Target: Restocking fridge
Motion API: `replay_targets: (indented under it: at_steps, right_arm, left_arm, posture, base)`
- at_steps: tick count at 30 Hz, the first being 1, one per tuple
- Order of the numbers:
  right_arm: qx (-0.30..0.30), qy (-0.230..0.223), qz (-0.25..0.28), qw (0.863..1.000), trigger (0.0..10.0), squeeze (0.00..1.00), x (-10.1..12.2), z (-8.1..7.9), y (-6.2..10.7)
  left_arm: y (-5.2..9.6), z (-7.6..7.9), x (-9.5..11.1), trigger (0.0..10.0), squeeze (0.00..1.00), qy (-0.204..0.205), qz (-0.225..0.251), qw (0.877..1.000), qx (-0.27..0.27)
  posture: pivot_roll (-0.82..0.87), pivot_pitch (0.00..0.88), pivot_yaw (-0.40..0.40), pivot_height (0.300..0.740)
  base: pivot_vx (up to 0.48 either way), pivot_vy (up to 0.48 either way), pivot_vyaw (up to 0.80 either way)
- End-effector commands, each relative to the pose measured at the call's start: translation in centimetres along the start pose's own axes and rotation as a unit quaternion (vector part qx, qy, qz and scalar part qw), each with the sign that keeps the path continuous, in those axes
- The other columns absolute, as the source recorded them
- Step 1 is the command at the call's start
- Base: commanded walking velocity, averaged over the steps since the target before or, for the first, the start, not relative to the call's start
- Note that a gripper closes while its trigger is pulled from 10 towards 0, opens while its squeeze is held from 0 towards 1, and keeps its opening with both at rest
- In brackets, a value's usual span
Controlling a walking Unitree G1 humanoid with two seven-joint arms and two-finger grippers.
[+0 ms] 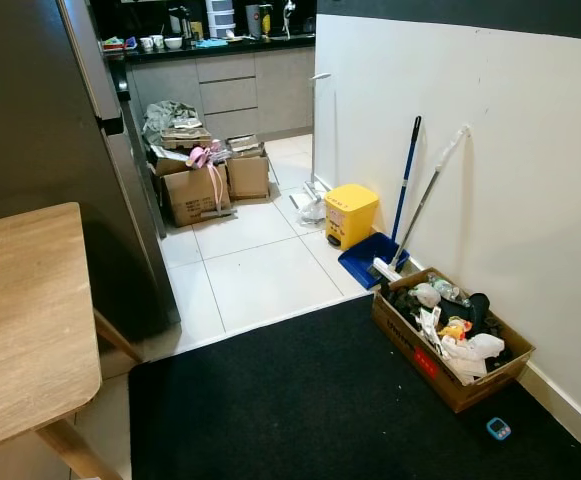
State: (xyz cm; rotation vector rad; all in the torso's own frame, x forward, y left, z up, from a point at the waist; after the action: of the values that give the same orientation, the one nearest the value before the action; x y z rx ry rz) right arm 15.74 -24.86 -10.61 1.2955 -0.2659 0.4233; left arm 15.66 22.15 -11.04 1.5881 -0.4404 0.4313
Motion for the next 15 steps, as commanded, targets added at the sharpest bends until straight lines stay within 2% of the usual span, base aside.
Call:
replay_targets:
  at_steps: [1,15]
  right_arm:
    - [-0.004,0.006,0.011,1.000,10.0,0.00,0.51,0.16,-0.03]
    - [-0.007,0.010,0.004,1.000,10.0,0.00,0.06,0.63,0.03]
  left_arm:
    - [0.05,0.34,-0.60,10.0,0.00,0.008,-0.011,1.000,-0.005]
    - [0.08,0.66,-0.93,10.0,0.00,0.003,-0.016,1.000,-0.013]
  posture:
    - [-0.06,0.000,0.042,0.740]
    - [-0.06,0.000,0.048,0.740]
  base:
    - [0.000,-0.300,0.00]
    - [0.000,-0.378,0.00]
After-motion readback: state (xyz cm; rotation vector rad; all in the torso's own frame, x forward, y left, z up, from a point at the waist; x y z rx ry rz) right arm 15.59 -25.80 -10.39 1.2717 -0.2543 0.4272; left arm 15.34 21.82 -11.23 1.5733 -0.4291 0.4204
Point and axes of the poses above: a point about 5 cm out from each wrist's last joint towards the gripper, its own y axis pointing back from the gripper into the wrist, its own x axis along the axis of the wrist's last joint, z = x × y, the point moved 2 cm from there along -y, pointing out of the wrist towards the gripper, and after that the axes turned 8 degrees about -y, right-handed, at the moved point
